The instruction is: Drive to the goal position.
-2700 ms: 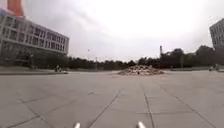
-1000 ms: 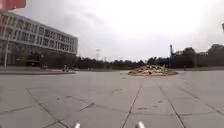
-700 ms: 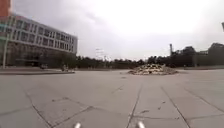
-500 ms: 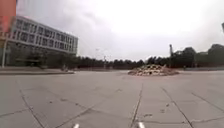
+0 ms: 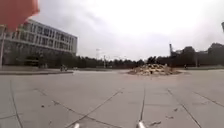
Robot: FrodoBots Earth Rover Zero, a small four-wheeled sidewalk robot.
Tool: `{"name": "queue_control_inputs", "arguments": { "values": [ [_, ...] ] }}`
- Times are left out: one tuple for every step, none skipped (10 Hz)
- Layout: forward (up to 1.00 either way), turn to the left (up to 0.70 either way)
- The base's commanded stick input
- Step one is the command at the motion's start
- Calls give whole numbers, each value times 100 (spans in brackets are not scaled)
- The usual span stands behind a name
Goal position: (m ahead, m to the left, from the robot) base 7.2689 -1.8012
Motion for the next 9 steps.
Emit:
{"name": "queue_control_inputs", "arguments": {
  "values": [
    [50,0],
    [50,0],
    [50,0],
    [50,0],
    [50,0],
    [50,0],
    [50,0],
    [50,0],
    [50,0]
  ]
}}
